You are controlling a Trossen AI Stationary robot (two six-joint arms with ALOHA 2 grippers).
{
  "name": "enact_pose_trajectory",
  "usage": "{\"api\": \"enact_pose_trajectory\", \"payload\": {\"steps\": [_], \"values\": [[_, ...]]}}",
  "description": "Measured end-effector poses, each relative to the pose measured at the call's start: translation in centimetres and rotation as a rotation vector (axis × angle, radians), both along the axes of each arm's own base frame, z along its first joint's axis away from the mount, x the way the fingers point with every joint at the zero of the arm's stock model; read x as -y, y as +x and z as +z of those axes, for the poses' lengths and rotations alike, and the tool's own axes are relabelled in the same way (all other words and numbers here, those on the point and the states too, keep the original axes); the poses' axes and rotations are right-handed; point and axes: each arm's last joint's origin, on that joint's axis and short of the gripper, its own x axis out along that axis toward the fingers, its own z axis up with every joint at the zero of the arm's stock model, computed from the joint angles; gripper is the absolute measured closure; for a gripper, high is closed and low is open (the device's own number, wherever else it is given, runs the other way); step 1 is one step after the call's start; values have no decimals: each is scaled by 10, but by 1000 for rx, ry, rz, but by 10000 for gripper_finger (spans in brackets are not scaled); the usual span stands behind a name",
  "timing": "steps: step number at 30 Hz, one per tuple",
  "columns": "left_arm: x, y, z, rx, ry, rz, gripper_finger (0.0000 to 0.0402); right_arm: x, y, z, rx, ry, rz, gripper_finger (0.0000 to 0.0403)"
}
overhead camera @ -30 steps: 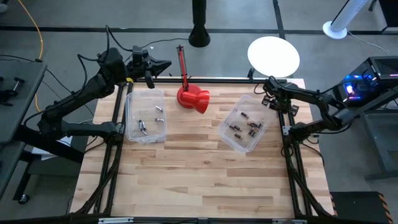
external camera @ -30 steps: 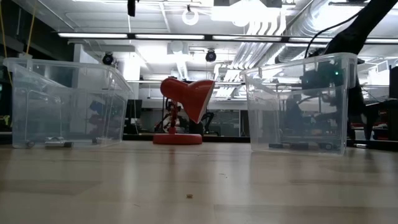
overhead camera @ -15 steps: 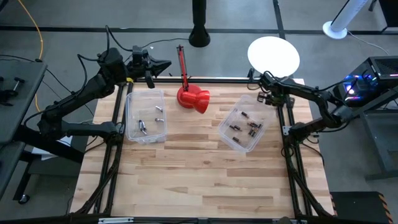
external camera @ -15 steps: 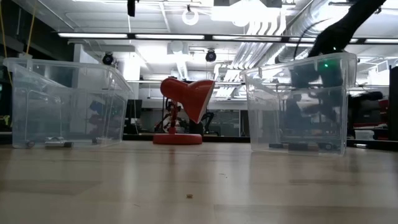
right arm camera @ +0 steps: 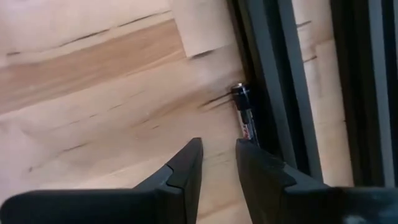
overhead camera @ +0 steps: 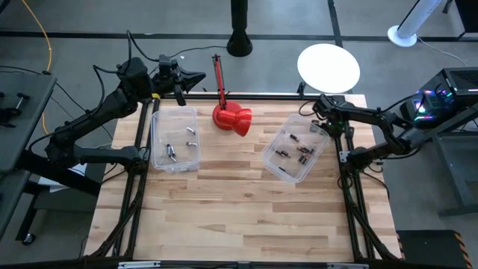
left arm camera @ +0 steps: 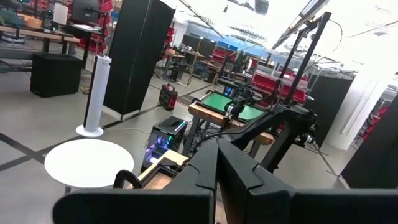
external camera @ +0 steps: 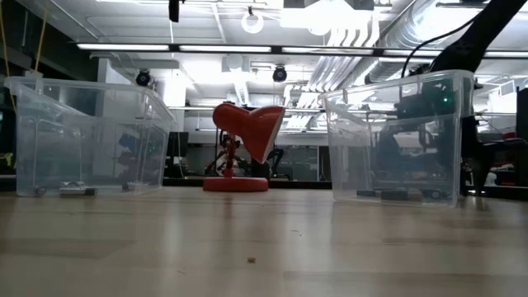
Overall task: Sort batteries
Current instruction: Put the silver battery into the left transparent bin
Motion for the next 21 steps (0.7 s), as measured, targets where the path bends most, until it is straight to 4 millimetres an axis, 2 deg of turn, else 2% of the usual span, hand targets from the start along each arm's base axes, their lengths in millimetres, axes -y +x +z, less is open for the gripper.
{"api": "enact_pose_trajectory", "payload": {"steps": [4, 7, 11, 14, 21], "values": [[0, 0, 0, 0, 0, 1, 401, 6, 10, 11, 39, 8, 58, 307], [0, 0, 0, 0, -1, 2, 401, 16, 23, 28, 75, -51, 120, 307], [0, 0, 0, 0, 0, 2, 401, 21, 22, 36, 67, -46, 147, 307], [-1, 1, -1, -3, -3, 2, 402, 21, 16, 34, 40, -1, 150, 307], [-3, 4, -3, -12, -9, 11, 401, 15, 5, 16, -40, 82, 144, 307]]}}
